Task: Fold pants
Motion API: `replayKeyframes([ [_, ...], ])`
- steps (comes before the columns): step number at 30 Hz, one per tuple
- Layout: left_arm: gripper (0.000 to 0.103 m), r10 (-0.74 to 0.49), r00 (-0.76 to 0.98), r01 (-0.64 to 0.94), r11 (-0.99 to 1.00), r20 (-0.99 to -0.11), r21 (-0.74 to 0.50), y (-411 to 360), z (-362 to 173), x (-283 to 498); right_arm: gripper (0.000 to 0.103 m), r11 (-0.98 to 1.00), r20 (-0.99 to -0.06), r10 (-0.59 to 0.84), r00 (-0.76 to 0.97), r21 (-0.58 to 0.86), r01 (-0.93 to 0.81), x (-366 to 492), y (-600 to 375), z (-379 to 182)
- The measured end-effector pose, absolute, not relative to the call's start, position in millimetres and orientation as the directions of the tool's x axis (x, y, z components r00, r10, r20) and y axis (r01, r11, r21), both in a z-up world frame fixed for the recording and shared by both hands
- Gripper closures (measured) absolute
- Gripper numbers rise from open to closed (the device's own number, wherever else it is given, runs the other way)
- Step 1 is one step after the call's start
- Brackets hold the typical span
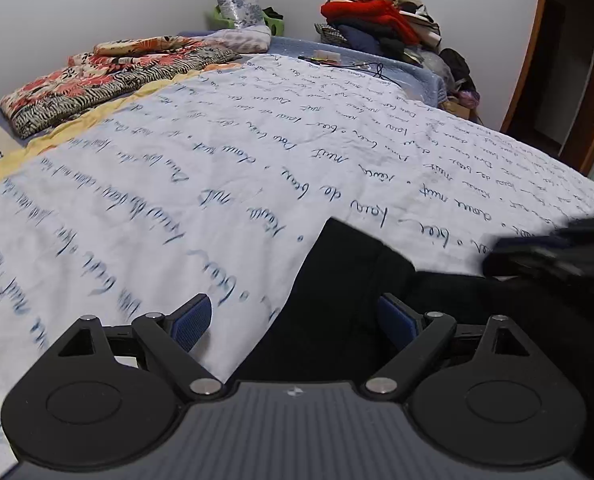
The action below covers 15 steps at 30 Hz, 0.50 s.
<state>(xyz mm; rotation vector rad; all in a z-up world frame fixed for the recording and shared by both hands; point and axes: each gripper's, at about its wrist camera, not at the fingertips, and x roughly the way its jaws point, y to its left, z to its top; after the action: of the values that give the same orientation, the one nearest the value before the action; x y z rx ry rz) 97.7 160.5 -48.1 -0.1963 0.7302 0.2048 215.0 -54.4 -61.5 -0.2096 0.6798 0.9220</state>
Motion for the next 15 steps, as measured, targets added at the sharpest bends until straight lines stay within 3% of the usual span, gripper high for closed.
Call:
replayKeyframes([
  [4, 0.013, 0.088, 0.729, -0.225, 0.967, -0.679, -0.117, 160.0, -46.8, 79.4, 0.068, 0.528, -0.646, 0.71, 0.279, 0.226, -0.819, 243.9, -2.2, -78.2],
  [7, 0.013, 0.096, 0.714, -0.188, 0.981, -0.694, -0.058, 152.9, -55.5, 78.8, 0.051, 0.484, -0.653, 0.737, 0.172, 0.333, -0.809, 266.9, 23.2, -92.8],
  [8, 0.013, 0.11, 0.709, -0.185, 0.982, -0.696, -0.033, 150.4, -59.7, 80.3, 0.05, 0.475, -0.651, 0.745, 0.145, 0.366, -0.801, 274.0, 27.1, -97.4],
  [9, 0.012, 0.114, 0.709, -0.181, 0.983, -0.696, -0.023, 149.8, -62.9, 79.9, 0.052, 0.476, -0.651, 0.748, 0.128, 0.393, -0.787, 280.8, 30.9, -102.9],
  [10, 0.012, 0.112, 0.712, -0.181, 0.983, -0.693, -0.027, 150.2, -64.9, 79.6, 0.072, 0.467, -0.652, 0.752, 0.097, 0.423, -0.776, 286.5, 34.2, -107.1],
  [12, 0.01, 0.107, 0.716, -0.187, 0.982, -0.69, -0.042, 153.4, -66.9, 79.2, 0.09, 0.449, -0.653, 0.754, 0.071, 0.434, -0.781, 288.0, 36.2, -112.1],
  [15, 0.009, 0.111, 0.716, -0.199, 0.979, -0.689, -0.049, 156.1, -68.9, 79.5, 0.091, 0.451, -0.641, 0.759, 0.11, 0.397, -0.799, 278.3, 36.4, -104.6],
])
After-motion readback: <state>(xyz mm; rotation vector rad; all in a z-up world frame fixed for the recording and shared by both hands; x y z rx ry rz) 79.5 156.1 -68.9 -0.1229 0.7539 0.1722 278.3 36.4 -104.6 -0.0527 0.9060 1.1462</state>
